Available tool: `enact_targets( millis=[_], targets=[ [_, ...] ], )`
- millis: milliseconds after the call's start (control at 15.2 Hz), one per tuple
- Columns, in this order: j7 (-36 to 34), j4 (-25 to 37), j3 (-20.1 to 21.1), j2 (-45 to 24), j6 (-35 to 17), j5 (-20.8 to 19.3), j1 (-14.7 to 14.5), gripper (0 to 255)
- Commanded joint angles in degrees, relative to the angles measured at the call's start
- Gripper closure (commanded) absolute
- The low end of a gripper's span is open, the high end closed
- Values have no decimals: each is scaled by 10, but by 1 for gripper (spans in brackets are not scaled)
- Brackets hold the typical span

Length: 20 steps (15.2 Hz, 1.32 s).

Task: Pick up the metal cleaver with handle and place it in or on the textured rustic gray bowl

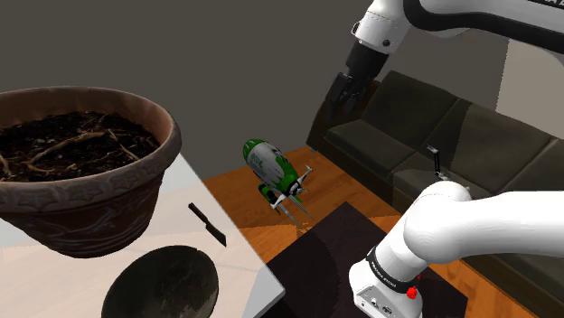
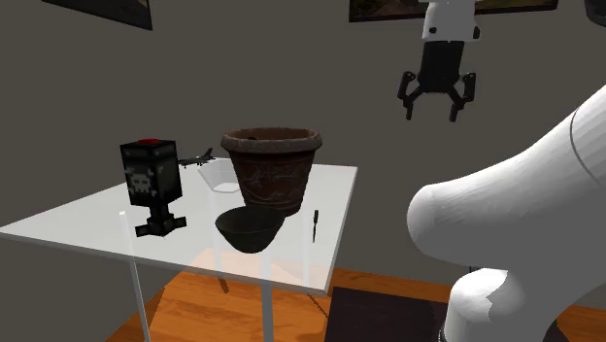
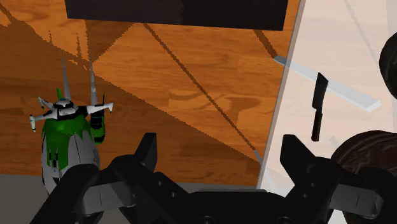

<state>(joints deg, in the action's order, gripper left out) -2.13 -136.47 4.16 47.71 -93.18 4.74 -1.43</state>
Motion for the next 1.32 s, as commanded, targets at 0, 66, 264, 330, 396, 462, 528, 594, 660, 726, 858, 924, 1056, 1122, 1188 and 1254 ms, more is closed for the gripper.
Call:
enact_targets(
  millis=[0, 66, 264, 330, 396, 462, 528, 594, 660, 726, 858, 924, 1056, 1122, 1188, 1254],
  targets=[
    [0, 0, 0, 0, 0, 0, 0, 0],
    [-7, -9, 9, -7, -15, 6, -3, 0],
    [-27, -32, 36, -32, -61, 22, -13, 0],
    [-33, -39, 45, -42, -77, 27, -16, 0],
    [-40, -45, 55, -53, -93, 32, -19, 0],
    [-47, -50, 64, -65, -109, 37, -22, 0],
    [-53, -54, 73, -77, -125, 41, -25, 0],
    [-60, -58, 83, -90, -141, 45, -28, 0],
    [-67, -60, 92, -104, -157, 49, -31, 0],
    [-74, -63, 101, -119, -173, 53, -33, 0],
    [-88, -65, 121, -151, -206, 58, -37, 0],
    [-95, -65, 130, -168, -222, 60, -39, 0],
    [-110, -62, 149, -203, -254, 62, -42, 0],
    [-118, -60, 159, -222, -270, 62, -43, 0],
    [-127, -57, 169, -242, -285, 61, -43, 0],
    [-136, -53, 178, -262, -301, 58, -43, 0]
  ],
)
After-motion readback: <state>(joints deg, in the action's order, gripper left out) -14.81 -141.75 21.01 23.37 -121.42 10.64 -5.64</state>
